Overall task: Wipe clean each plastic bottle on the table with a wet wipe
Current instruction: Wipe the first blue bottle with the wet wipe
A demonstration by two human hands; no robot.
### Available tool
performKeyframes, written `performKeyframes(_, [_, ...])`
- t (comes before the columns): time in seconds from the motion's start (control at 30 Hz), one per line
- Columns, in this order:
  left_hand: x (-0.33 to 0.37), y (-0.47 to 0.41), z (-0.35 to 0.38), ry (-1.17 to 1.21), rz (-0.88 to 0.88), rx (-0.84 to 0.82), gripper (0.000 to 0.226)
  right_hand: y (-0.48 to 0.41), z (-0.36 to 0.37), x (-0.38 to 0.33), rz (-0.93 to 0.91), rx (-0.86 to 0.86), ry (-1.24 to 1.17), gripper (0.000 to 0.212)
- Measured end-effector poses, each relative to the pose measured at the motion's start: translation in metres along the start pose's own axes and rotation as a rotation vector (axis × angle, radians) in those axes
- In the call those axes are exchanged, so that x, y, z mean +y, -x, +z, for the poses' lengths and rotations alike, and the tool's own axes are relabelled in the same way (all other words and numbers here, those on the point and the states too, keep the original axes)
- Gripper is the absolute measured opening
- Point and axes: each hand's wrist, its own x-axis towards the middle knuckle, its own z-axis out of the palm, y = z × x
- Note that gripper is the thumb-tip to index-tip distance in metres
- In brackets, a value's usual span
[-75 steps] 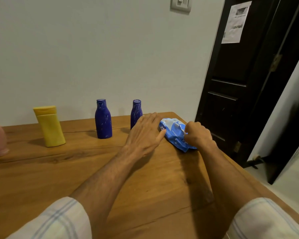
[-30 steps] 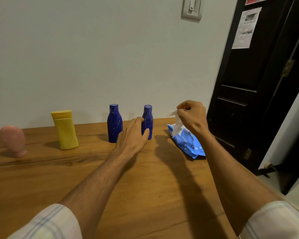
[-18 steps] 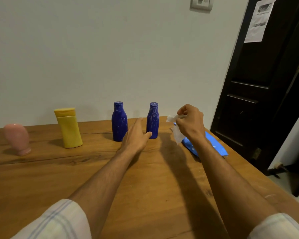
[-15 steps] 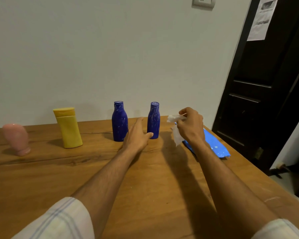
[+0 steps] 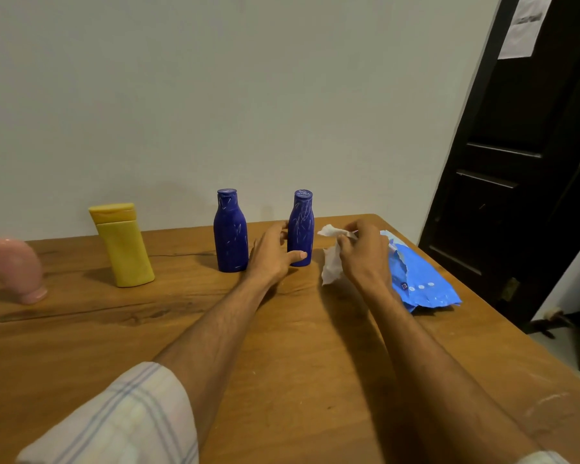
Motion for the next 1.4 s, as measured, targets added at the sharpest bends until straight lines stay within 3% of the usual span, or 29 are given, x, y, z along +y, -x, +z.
performKeyframes(0.6, [0.001,0.001,0.002,0.115,-0.042,0.076,0.038,0.011,0.001,-0.014,0.032,0.018,-0.024,0.020])
performKeyframes(0.77, [0.014,0.019,-0.010,0.198,-0.082,0.106,0.039,0.020,-0.008,-0.025,0.015,0.060,-0.053,0.017])
performKeyframes(0.97, [0.032,0.059,-0.040,0.463,-0.183,0.105,0.040,0.046,-0.021,-0.056,-0.058,0.051,-0.160,0.015])
performKeyframes(1.17, [0.048,0.123,-0.079,0.813,-0.217,-0.020,0.037,0.086,-0.041,-0.096,-0.114,-0.027,-0.250,0.012])
performKeyframes(1.33, [0.054,0.174,-0.108,1.000,-0.256,-0.020,0.033,0.130,-0.062,-0.130,-0.149,-0.073,-0.434,0.013])
performKeyframes(1.4, [0.054,0.195,-0.118,1.090,-0.280,-0.015,0.043,0.149,-0.070,-0.139,-0.147,-0.098,-0.523,0.013])
